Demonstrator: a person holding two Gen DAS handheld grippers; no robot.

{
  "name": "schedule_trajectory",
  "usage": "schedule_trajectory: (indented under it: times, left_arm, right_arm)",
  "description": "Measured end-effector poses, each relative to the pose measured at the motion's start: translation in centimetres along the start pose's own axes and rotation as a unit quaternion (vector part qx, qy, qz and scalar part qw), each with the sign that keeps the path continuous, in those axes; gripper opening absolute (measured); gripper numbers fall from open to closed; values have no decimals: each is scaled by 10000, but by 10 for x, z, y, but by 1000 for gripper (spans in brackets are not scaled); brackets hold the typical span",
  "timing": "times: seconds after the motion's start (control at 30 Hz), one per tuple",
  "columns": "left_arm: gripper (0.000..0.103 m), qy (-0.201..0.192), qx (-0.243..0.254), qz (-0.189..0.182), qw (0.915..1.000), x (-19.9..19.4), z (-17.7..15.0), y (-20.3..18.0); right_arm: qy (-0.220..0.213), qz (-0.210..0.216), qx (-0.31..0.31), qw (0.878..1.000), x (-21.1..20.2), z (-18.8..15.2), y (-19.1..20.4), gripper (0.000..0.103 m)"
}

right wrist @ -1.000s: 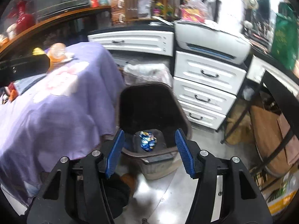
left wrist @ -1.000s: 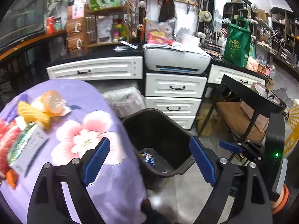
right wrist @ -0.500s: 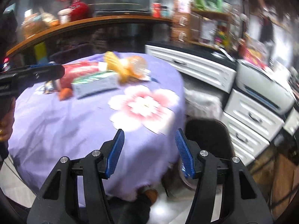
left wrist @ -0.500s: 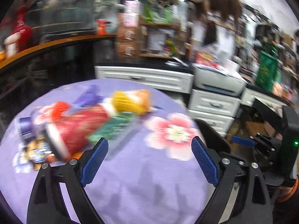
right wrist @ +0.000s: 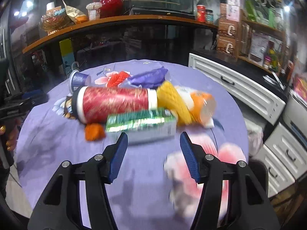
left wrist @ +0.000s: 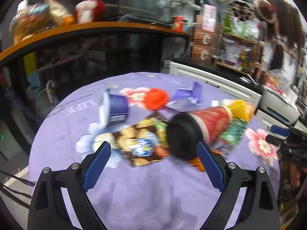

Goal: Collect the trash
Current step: 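Return both tools to the table and close the right tool on the yellow mesh, then grasp the blue-white yogurt cup rim with the left tool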

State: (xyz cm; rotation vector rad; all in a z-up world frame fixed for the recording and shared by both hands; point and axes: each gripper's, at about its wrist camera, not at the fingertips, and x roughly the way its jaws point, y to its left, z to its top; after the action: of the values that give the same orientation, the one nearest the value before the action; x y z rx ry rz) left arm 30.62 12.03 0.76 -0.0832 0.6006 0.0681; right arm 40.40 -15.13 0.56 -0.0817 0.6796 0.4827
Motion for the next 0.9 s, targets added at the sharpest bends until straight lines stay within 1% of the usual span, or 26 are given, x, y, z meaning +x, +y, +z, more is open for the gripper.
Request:
schedule_trajectory:
  times: [0.03,0.1,0.2,0.3,0.4,0.53,0.6,0.63,0.67,0.9]
  left_arm:
    - [89,23,-60,46,10000,3,2,9]
    - [89,46,-85,140,9999,6,3,20]
    - [89,79,-127,258,9996,10,2,33]
    - [89,112,-225,293,9993,16,1,44]
    - [89,185,-371,216,9989,25,1,54]
    - [89,247,-506,137,9983,34,6,63]
    - [89,250,-596,113,9978,38,9,67]
    - [89,256,-649,81,9975,41,10,70]
    - [89,268,-711,52,9971,44,12,72]
    - [89,250,-880,140,9957,66,32,87]
  right_arm:
    - [-15,-50,-18,10000,9,9,-1,57]
    - [-42,19,-31,10000,24,24,-6,57]
    - [-106,-192,-88,9997,38,40,-10,57]
    - [-33,-312,-272,9991,54,52,-11,54]
    - [46,-384,-389,9985,66,56,-12,49]
    - [182,-447,-512,9975,82,57,-12,39]
    - [232,-485,-556,9970,86,55,-13,31]
    - [250,-480,-581,9968,89,54,-13,23]
    - [239,-486,-605,9967,89,53,-12,21]
    - [-45,-481,-771,9959,72,54,-6,18]
